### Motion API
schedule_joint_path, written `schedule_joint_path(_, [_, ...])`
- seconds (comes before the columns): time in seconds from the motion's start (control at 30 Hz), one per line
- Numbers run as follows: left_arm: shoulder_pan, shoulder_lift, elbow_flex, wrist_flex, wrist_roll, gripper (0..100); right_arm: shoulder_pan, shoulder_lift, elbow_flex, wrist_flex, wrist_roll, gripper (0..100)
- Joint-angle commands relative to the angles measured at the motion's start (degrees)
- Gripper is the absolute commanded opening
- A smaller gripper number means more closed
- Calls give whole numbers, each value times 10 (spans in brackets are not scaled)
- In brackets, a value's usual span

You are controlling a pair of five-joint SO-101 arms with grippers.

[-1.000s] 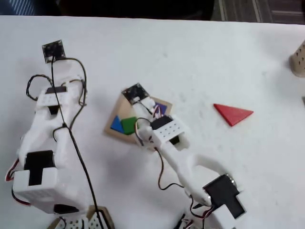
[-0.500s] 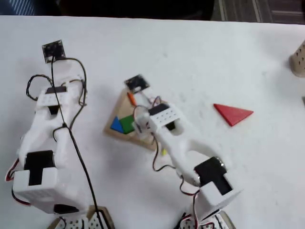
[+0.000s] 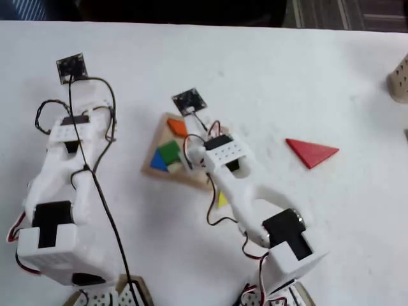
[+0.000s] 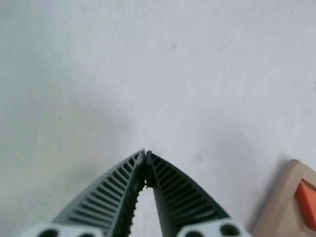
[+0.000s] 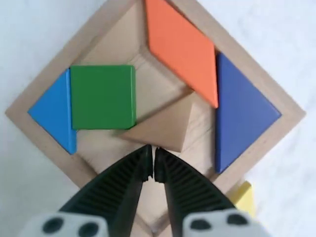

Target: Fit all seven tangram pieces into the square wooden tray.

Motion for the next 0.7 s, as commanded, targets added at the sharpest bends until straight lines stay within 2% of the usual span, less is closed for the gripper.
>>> schedule_joint_path(0.0, [0, -5, -25, -4, 0, 23, -8, -7, -32, -35, 0, 20])
schedule_joint_path(0.2, [0, -5, -25, -4, 0, 23, -10, 30, -62, -52, 1, 21])
schedule_joint_path(0.5, [0, -5, -25, -4, 0, 23, -7, 133, -222, 54, -1, 18])
schedule_joint_path(0.67, [0, -5, -25, -7, 0, 23, -21, 95, -228, 93, -4, 18])
